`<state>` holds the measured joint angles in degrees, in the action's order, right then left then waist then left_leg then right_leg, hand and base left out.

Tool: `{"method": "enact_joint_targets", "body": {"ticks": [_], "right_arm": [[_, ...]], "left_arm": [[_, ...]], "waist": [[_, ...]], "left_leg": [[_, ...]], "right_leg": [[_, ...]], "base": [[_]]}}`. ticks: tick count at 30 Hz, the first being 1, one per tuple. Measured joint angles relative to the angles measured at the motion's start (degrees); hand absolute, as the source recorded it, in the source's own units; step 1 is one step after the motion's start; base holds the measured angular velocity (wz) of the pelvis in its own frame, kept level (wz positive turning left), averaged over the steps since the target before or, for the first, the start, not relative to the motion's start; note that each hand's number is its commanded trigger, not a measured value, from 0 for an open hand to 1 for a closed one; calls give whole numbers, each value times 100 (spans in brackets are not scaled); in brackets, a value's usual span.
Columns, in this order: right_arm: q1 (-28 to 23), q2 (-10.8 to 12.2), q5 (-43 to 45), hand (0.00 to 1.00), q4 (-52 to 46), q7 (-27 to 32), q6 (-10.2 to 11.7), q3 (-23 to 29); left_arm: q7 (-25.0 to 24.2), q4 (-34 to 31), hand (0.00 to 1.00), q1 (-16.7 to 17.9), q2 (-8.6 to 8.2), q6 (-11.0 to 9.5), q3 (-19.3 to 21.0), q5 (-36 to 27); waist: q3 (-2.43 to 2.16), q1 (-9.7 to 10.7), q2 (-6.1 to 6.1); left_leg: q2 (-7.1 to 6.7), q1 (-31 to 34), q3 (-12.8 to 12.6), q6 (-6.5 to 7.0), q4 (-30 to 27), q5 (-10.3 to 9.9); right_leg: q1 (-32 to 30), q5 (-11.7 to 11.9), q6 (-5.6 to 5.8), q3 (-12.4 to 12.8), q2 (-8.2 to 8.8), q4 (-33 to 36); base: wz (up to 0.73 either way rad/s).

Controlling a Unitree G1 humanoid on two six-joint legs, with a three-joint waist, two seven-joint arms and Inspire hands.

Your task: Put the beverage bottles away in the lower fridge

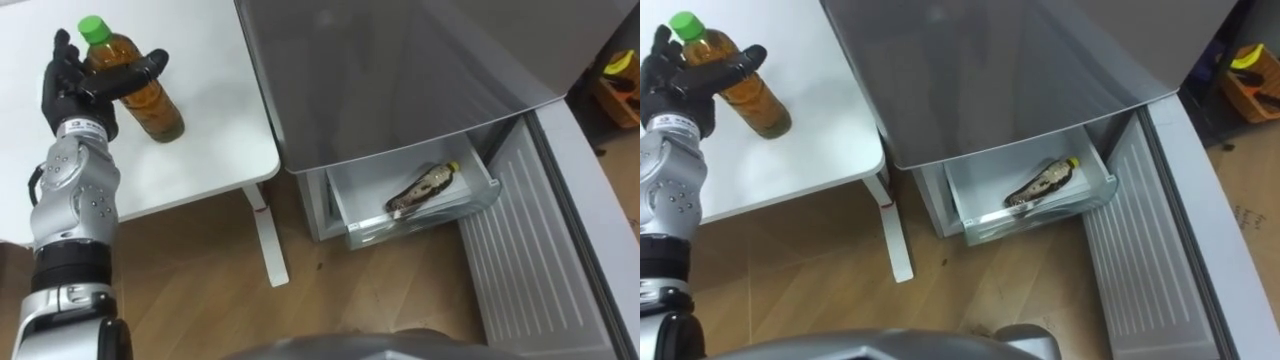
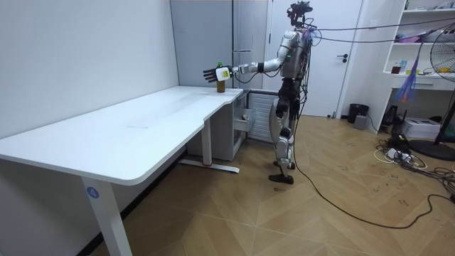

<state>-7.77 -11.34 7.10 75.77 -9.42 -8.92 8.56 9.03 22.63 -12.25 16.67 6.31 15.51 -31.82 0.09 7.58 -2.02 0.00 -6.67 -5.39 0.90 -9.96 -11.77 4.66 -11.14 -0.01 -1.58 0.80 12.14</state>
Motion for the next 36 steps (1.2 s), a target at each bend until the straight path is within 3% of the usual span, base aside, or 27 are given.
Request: {"method": "enact_joint_targets", "body": {"ticks": [17,33,36], "right_arm": [[58,0,17,0,-21,-1,-61,2],[130,0,26,0,-30,-11,-64,2],[118,1,24,0,-150,-34,-55,-49]], "left_arm": [[-73,26,100,-2,9,87,-11,4],[-10,-67,100,-20,16,88,-119,-2],[-33,-314,100,-4,-2,108,-261,331]], "waist": [[46,3,24],[33,-20,64],[30,-87,60]], "left_leg": [[1,16,-25,0,23,0],[4,23,-57,0,21,0],[10,49,-58,0,20,0]], "right_leg": [[-73,0,0,26,-2,-2],[-71,2,-3,53,-4,-4],[-70,11,-10,54,-8,-18]], "base": [[-1],[0],[0]]}}
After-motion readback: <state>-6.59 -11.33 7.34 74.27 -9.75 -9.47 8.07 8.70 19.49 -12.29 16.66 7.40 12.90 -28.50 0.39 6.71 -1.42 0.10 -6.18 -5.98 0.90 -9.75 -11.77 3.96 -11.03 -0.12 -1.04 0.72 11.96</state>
